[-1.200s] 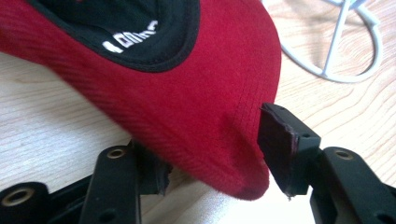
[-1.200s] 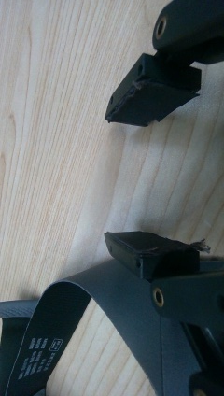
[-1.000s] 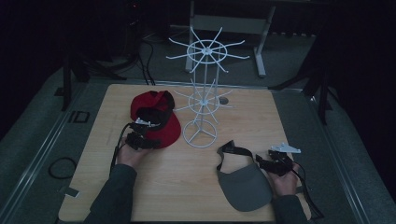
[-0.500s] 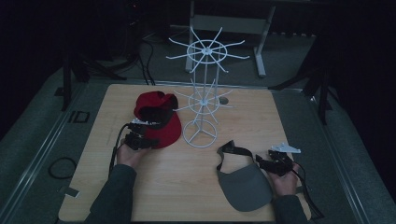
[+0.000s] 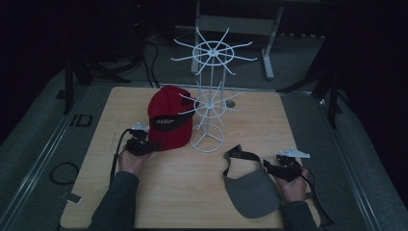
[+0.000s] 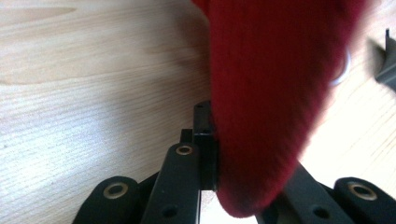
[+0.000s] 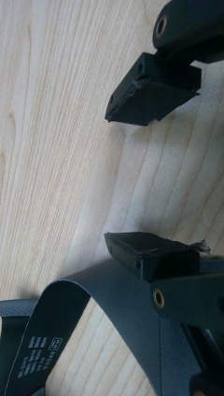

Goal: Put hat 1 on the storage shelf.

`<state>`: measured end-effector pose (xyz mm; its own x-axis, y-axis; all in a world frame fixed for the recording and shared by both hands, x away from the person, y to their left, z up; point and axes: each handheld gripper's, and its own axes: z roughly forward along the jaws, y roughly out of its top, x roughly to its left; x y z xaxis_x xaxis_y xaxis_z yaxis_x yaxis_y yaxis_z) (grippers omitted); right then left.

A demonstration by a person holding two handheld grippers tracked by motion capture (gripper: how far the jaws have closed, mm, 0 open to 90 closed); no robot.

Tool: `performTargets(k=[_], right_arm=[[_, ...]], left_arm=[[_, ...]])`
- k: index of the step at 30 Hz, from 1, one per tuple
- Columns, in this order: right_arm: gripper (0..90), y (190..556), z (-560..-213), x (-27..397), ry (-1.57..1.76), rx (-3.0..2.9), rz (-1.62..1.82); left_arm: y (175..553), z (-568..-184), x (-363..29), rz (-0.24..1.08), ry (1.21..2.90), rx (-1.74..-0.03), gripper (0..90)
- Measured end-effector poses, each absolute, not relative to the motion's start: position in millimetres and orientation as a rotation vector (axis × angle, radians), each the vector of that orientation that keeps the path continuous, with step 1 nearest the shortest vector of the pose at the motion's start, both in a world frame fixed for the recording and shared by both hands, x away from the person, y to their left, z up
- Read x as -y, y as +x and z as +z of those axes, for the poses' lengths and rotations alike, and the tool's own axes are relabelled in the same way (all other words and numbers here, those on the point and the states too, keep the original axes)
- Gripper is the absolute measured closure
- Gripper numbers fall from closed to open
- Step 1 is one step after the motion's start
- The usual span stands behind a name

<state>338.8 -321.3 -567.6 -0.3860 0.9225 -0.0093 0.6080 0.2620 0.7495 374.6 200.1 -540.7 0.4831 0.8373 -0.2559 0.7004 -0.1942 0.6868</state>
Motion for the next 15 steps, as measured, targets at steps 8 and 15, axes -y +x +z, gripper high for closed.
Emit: performTargets(k=[8,15], right_arm=[[34.9,338.9,-567.5,321.4,1.385,-2.09,0.935],[34.8,338.9,-567.5,321.4,1.385,-2.09,0.936]], left_arm=[[369.0,-541.6,-205.6,0.291,1.892,-1.29,86.2],[365.6,-536.8,-215.6,0.329,1.86,-1.303,86.2]])
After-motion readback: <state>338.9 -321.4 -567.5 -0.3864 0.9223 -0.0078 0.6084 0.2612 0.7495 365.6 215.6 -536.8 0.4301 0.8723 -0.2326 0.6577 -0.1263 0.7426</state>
